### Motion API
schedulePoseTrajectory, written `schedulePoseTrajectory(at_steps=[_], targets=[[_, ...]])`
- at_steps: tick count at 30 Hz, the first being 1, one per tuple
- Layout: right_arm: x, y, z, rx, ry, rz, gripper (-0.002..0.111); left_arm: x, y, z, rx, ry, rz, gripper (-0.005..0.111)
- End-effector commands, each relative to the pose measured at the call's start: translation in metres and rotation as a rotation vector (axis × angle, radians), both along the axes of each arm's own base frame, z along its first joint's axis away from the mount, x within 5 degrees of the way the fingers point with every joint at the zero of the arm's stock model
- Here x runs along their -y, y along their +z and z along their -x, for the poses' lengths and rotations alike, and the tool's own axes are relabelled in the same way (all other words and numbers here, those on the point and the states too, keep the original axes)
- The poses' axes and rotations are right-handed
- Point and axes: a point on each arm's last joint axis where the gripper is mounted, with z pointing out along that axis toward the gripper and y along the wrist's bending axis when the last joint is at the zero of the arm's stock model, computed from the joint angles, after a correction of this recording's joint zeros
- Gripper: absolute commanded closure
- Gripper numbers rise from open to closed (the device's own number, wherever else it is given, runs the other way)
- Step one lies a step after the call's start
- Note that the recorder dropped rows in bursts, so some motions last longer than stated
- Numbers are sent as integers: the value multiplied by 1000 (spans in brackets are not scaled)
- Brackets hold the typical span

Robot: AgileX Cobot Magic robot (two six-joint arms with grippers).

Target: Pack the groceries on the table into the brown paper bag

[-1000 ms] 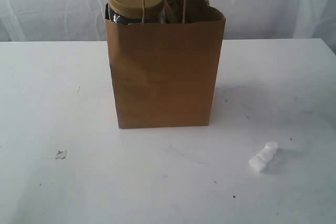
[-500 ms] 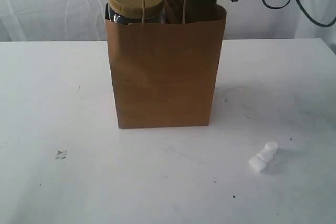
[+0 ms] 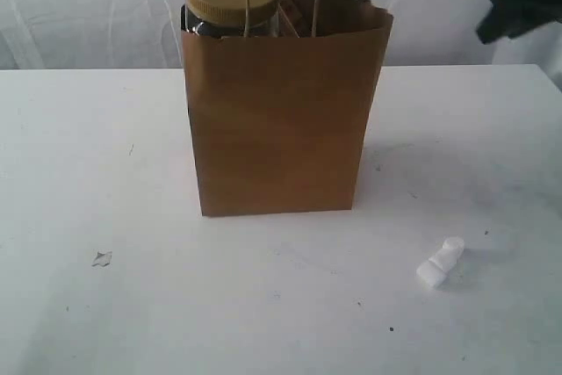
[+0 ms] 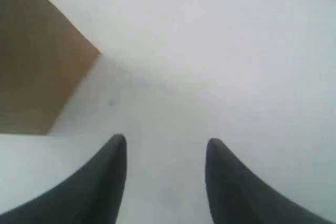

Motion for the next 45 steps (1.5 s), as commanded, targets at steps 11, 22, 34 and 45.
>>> schedulePoseTrajectory(at_steps=[11,22,34,45], targets=[[-37,-58,94,-402,-133,27,66,0,-1,1,3,-7,-6,107],[-61,-83,111,-367,81,133,51,0,-1,1,3,-7,-6,107],[-65,-134,95,-554,4,70,47,0,-1,1,3,-7,-6,107],[-63,-181,79,-607,-31,92,47,0,-1,1,3,-7,-6,107]])
